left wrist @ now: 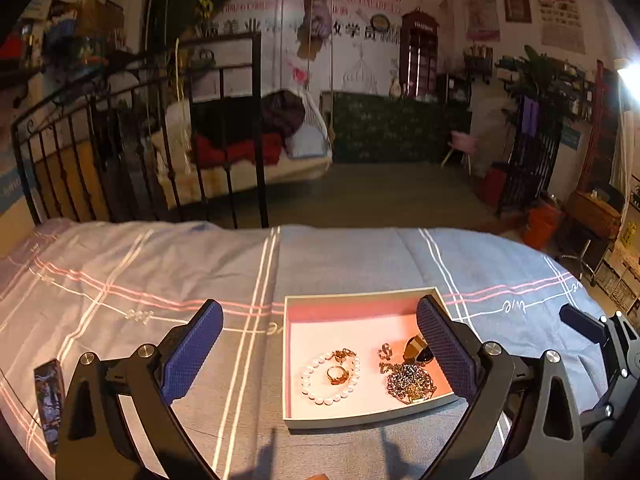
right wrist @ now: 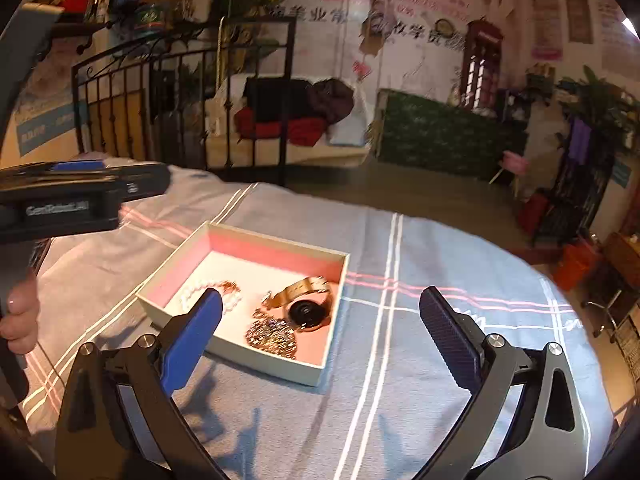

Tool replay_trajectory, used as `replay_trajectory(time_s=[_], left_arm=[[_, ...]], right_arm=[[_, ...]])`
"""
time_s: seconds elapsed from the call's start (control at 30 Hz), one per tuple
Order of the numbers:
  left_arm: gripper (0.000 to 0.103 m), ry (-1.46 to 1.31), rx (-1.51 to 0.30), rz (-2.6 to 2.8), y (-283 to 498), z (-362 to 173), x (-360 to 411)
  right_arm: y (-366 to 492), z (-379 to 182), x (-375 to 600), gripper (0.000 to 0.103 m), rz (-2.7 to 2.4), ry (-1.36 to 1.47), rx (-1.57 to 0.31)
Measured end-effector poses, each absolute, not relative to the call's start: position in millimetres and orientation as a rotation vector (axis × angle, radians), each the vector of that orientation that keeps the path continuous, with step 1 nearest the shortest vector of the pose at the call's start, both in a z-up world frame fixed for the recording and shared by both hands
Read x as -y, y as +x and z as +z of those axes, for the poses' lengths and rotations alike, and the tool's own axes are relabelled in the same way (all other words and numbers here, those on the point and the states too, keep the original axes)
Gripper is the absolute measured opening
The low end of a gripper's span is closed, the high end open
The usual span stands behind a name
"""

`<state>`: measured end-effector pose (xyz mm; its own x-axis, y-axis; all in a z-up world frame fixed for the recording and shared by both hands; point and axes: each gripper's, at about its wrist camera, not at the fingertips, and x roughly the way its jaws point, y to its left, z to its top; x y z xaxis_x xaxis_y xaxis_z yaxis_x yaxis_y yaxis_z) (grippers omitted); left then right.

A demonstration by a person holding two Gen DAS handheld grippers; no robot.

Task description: Organize jewelry

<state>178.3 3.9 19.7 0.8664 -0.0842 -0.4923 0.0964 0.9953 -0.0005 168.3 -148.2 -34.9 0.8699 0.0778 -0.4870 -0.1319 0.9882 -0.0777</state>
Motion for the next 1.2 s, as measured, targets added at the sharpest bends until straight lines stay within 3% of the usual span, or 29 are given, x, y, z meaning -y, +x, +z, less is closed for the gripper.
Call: replay_trajectory(time_s=[0.17,0.33,1.2], left_arm=[[0.097,0.02,-0.364,-0.094,122.6,44.9,-15.5],[0.097,0.002,-0.339,-0.113,93.7,55.9,-14.8],[0.097,0.043,-0.31,-0.096,68.4,56.4,-13.3]], right_arm=[[129.7,-4.1,166.4,0.097,0.013,-0.063,-0.345],[99.2,12.0,165.3,0.097,0.013,-0.067,-0.281],[69.7,26.3,177.9,0.097,0.007,-0.04,-0.252]])
